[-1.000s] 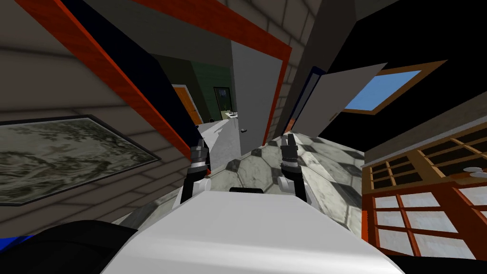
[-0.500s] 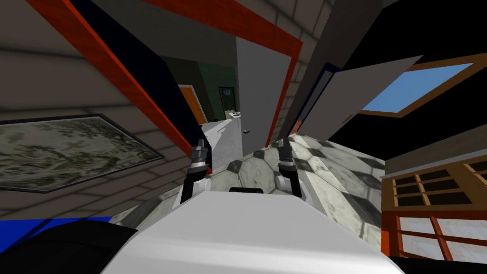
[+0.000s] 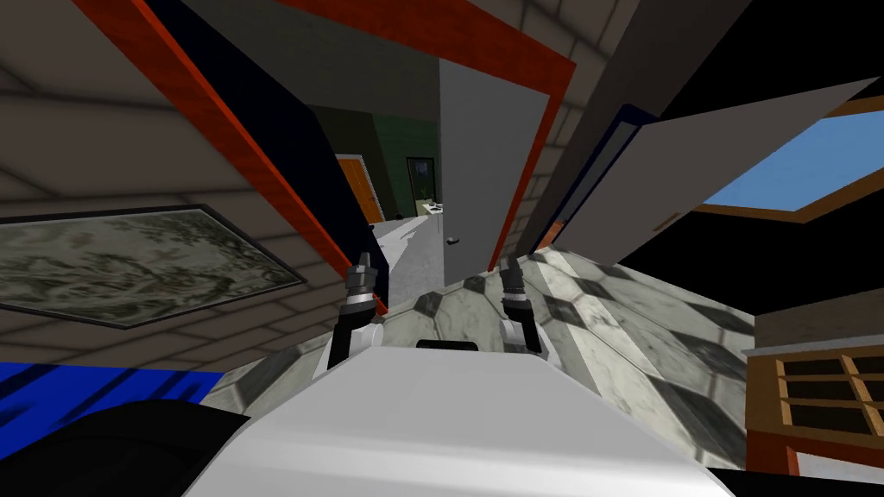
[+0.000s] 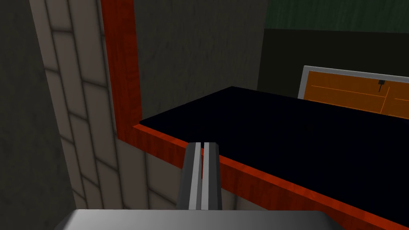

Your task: Push the door open

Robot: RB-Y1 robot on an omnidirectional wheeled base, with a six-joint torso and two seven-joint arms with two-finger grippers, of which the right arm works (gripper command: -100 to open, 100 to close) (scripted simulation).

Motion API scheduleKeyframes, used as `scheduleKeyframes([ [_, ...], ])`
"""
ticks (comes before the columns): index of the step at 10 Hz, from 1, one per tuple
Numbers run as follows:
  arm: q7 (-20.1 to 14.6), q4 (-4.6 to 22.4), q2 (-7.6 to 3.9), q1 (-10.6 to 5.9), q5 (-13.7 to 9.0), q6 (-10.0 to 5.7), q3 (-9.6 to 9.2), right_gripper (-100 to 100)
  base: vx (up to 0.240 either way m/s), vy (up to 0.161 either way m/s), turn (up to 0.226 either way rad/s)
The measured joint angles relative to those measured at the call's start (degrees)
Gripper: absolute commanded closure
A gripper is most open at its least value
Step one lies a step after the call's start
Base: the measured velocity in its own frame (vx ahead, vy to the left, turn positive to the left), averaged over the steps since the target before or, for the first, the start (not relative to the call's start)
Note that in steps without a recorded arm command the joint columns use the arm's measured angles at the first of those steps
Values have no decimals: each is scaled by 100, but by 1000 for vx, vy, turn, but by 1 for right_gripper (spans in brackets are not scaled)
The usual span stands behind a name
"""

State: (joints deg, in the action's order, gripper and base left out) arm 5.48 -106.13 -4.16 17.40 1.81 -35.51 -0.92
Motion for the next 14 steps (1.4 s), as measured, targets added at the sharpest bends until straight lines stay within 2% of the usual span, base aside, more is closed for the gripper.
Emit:
scheduleKeyframes([
  [4, -36, 699, -36, -237, -79, -141, 7, -100, 69, -30, 141],
  [10, -126, 1527, -102, -568, -213, -197, 34, -100, 67, -30, 105],
  [14, -171, 2164, -120, -785, -296, -316, 41, -100, 64, -39, 116],
])
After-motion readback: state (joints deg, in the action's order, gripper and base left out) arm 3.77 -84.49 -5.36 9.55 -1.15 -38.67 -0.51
